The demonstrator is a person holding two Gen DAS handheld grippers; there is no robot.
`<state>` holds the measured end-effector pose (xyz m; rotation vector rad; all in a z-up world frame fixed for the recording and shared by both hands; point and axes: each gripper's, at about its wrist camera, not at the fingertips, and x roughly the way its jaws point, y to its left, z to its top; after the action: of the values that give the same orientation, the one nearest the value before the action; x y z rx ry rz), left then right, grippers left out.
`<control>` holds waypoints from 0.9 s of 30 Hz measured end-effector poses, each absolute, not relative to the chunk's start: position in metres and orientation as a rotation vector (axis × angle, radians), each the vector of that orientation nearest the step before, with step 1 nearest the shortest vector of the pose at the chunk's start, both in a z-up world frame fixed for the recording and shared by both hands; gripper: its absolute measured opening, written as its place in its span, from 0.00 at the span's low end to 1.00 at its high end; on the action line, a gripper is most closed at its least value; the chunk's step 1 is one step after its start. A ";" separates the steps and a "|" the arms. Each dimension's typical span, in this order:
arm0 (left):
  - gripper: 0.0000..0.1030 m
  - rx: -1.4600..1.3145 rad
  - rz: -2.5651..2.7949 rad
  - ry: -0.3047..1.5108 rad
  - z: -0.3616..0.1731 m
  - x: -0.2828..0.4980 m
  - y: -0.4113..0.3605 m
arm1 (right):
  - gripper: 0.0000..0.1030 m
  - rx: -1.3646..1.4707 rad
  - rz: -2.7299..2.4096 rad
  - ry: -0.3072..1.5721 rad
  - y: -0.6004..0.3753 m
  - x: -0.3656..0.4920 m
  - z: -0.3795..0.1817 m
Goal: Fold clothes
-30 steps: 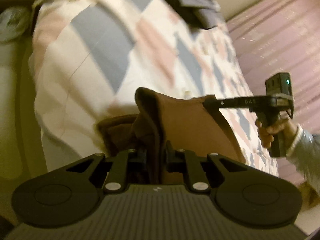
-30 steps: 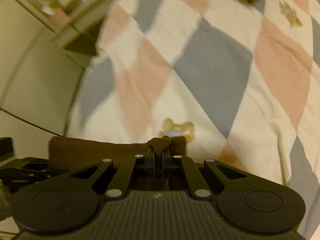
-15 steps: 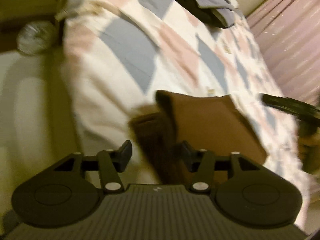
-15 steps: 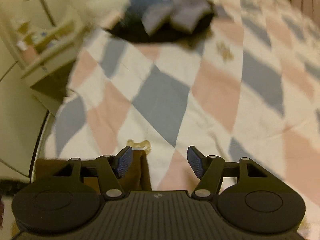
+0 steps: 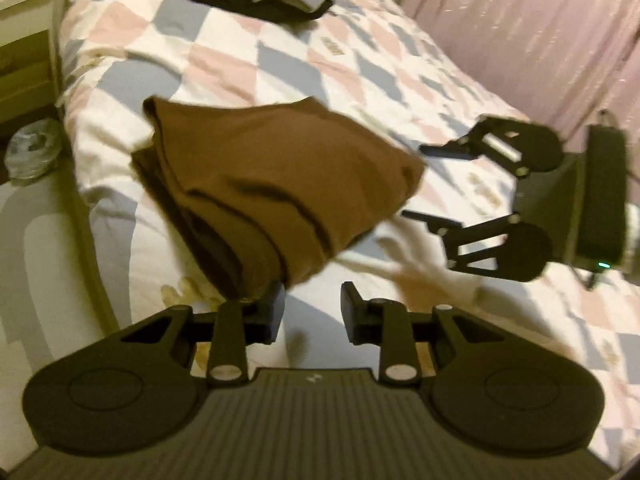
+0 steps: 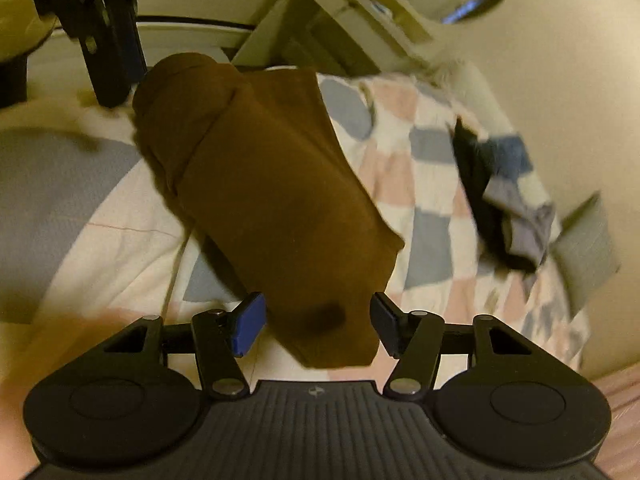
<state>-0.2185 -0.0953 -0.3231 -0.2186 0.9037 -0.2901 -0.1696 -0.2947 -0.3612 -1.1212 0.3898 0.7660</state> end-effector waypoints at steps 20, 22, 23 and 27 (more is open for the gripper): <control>0.00 0.284 -0.466 0.743 -0.324 -0.218 -0.096 | 0.23 -1.261 0.822 0.313 -0.303 -0.143 -0.379; 0.00 0.341 -0.500 0.779 -0.339 -0.215 -0.093 | 0.23 -1.278 0.837 0.359 -0.300 -0.147 -0.388; 0.01 0.365 -0.513 0.802 -0.351 -0.214 -0.093 | 0.23 -1.303 0.840 0.378 -0.299 -0.149 -0.395; 0.00 0.465 -0.501 0.860 -0.377 -0.224 -0.093 | 0.25 -1.328 0.805 0.434 -0.300 -0.150 -0.408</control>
<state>-0.2236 -0.0928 -0.3769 0.4650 0.8601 -0.5009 -0.1499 -0.2996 -0.4075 -1.3281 0.4343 0.8047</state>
